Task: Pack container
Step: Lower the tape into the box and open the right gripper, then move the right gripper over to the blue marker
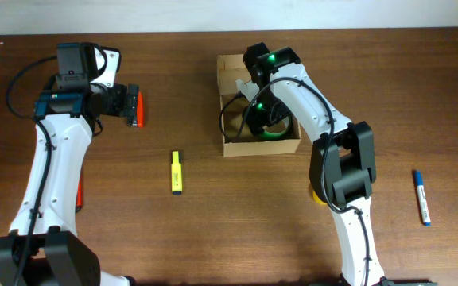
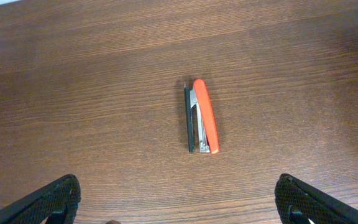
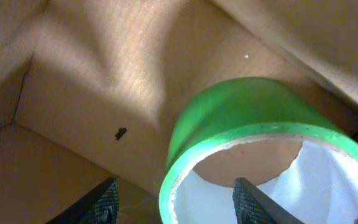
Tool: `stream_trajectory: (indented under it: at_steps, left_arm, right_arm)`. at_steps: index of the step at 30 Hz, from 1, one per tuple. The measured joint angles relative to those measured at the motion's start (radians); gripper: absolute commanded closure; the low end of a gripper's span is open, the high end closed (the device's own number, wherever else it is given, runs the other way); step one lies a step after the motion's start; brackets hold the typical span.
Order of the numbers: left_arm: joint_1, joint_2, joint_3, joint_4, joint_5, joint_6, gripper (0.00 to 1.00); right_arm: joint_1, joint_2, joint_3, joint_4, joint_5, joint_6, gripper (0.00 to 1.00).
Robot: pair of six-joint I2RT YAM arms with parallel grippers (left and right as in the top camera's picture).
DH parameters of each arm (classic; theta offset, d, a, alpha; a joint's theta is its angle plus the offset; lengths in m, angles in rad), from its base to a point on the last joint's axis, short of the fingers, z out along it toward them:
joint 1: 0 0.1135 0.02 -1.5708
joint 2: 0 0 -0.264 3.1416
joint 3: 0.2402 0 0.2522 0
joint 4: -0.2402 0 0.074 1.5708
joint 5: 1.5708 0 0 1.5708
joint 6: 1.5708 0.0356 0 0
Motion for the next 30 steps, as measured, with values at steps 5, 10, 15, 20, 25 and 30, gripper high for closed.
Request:
stream_trajectory:
  at_steps: [5, 10, 15, 20, 25, 30]
  left_arm:
    - [0.0, 0.0, 0.0, 0.0, 0.0, 0.0, 0.01]
    - [0.0, 0.0, 0.0, 0.002, 0.0, 0.0, 0.0]
    - [0.0, 0.0, 0.0, 0.005, 0.0, 0.0, 0.0]
    - [0.0, 0.0, 0.0, 0.005, 0.0, 0.0, 0.0]
    - [0.0, 0.0, 0.0, 0.006, -0.001, 0.0, 0.0]
    - [0.0, 0.0, 0.0, 0.005, -0.001, 0.0, 0.01]
  right_arm:
    - [0.0, 0.0, 0.106, -0.096, 0.0, 0.011, 0.36]
    - [0.0, -0.006, 0.323, -0.185, 0.001, 0.016, 0.29]
    - [-0.011, -0.101, 0.432, -0.209, 0.016, 0.044, 0.29]
    - [-0.085, -0.29, 0.349, -0.178, 0.027, 0.072, 0.25]
    - [-0.211, -0.567, 0.073, -0.092, 0.035, 0.095, 0.11]
    - [-0.355, -0.793, -0.163, -0.07, 0.053, 0.092, 0.02]
